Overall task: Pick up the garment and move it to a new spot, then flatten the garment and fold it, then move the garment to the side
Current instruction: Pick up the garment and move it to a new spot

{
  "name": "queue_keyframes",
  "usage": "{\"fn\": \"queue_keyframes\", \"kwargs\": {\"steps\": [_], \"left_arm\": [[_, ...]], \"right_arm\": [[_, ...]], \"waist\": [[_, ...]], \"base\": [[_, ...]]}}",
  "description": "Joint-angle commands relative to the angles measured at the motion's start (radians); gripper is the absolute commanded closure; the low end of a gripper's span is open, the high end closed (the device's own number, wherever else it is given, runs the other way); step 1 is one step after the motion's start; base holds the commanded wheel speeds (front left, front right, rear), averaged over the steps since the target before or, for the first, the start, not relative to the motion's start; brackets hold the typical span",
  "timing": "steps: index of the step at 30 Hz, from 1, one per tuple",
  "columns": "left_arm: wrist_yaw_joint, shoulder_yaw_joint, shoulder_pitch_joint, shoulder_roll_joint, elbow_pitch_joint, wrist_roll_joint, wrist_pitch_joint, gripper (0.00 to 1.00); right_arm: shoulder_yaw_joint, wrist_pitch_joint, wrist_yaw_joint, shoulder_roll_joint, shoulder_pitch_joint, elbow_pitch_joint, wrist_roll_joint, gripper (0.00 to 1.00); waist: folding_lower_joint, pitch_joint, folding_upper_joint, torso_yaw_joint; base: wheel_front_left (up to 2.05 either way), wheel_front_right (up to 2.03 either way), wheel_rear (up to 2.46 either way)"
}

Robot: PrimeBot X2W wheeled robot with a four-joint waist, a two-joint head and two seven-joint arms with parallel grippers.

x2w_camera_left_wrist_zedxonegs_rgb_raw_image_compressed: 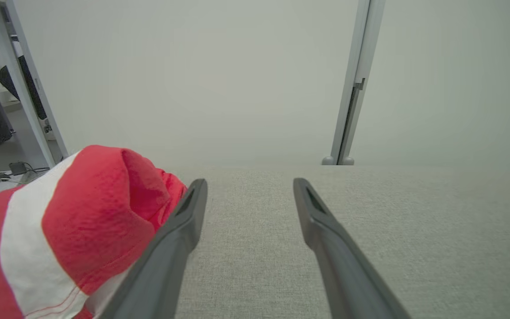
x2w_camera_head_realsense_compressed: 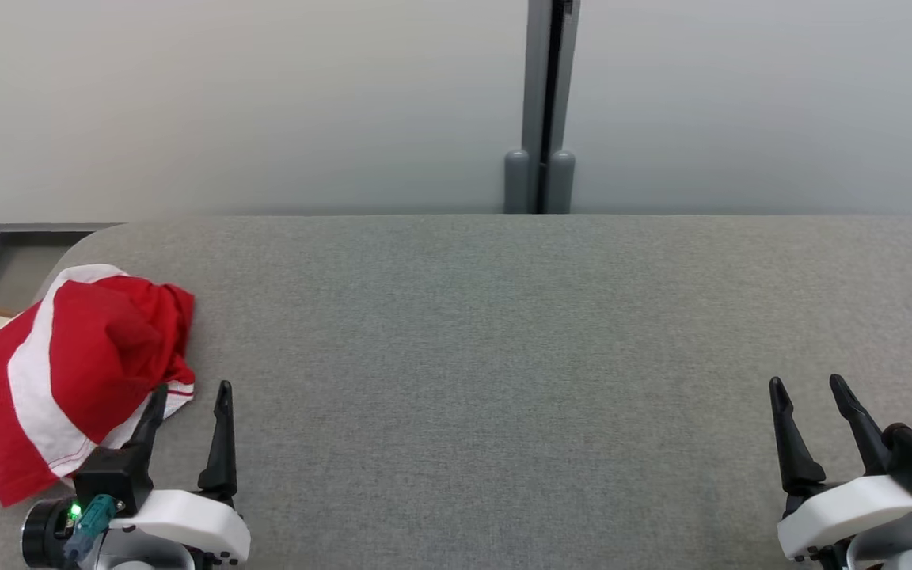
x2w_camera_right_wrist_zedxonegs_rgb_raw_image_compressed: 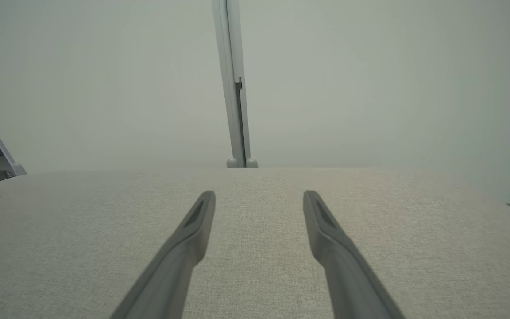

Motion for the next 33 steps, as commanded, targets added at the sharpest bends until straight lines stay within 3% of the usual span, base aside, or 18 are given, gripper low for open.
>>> {"fn": "queue_keyframes", "kwargs": {"steps": [1, 9, 19, 23, 33], "left_arm": [[0.007, 0.01, -0.017, 0.007, -0.01, 0.001, -0.001, 0.0], [0.006, 0.036, -0.028, 0.012, -0.019, 0.003, 0.0, 0.0], [-0.004, 0.057, -0.022, 0.008, -0.029, 0.0, 0.0, 0.0], [-0.007, 0.064, -0.02, 0.005, -0.032, -0.002, 0.0, 0.0], [-0.011, 0.074, -0.022, -0.003, -0.047, 0.002, 0.0, 0.0]], "right_arm": [[0.002, 0.005, 0.003, -0.009, 0.001, -0.012, -0.001, 0.0], [0.031, 0.025, 0.003, 0.001, -0.007, -0.06, -0.006, 0.0], [0.046, 0.036, 0.003, 0.01, -0.013, -0.099, -0.012, 0.0], [0.048, 0.046, 0.003, 0.008, -0.016, -0.112, -0.018, 0.0], [0.058, 0.054, 0.003, 0.002, -0.025, -0.113, -0.021, 0.0]], "waist": [[0.0, 0.006, 0.0, 0.053], [0.0, 0.017, 0.0, 0.23], [0.0, 0.026, 0.0, 0.386], [0.0, 0.03, 0.0, 0.419], [0.0, 0.041, 0.0, 0.427]], "base": [[0.0, 0.0, 0.0], [0.0, 0.0, 0.0], [0.0, 0.0, 0.0], [0.0, 0.0, 0.0], [0.0, 0.0, 0.0]]}}
